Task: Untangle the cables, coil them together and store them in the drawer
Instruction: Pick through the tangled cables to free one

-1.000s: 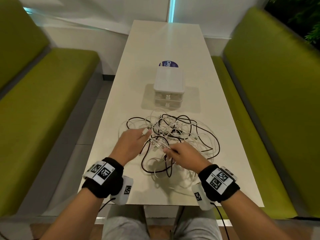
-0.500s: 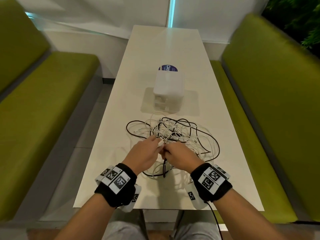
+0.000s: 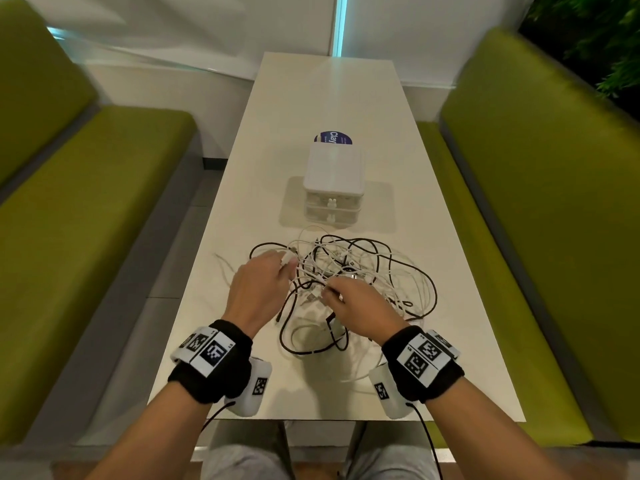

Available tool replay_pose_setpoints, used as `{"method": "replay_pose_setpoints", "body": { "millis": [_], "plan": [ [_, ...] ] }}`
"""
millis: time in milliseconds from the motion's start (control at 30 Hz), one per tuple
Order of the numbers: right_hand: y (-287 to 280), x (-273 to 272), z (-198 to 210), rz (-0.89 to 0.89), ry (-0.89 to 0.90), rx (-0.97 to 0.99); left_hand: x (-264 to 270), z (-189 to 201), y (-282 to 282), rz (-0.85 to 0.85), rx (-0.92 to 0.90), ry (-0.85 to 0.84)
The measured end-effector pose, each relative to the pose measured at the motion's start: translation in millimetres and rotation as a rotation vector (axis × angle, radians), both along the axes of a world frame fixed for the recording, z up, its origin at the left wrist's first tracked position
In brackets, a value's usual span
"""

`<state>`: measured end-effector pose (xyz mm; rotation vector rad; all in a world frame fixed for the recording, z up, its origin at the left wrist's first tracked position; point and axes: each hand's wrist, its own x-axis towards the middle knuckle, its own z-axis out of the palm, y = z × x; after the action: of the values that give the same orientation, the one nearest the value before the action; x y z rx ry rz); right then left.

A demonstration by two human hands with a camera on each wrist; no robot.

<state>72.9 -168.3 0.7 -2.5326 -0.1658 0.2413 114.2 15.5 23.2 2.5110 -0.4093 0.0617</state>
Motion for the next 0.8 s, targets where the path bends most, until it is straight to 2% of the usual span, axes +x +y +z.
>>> {"method": "replay_pose_setpoints", "body": {
  "millis": [100,167,267,367,467,533,633,700,800],
  "plan": [
    [-2,-2,-5,-0.010,0.063,-0.051,-3,2,-1,0.211,-0.157,0.047],
    [-5,-5,-7,-0.004,0.096,-0.015,-2,2,0,0.273,-0.196,0.097],
    [-7,-5,-5,-0.014,0.124,0.026,-1,2,0,0.182,-0.049,0.030],
    [-4,-3,-6,-0.020,0.123,-0.009,-9,1,-11,-0.091,-0.007,-0.139],
    [-1,-5,-8,-0.034,0.096,0.024,-13,-11,-25,-0.309,0.039,-0.038],
    [0,-5,-7,-0.015,0.092,-0.013,-13,-20,-30,-0.335,0.203,0.048],
    [-1,-3,-8,0.012,0.082,-0.100,-14,-24,-29,-0.281,0.402,0.120],
    [-1,-3,-10,0.010,0.072,-0.104,-14,-23,-24,-0.245,0.407,0.168],
    [-2,-6,-14,-0.011,0.063,-0.092,-13,-18,-14,-0.192,0.300,0.175]
  ]
}}
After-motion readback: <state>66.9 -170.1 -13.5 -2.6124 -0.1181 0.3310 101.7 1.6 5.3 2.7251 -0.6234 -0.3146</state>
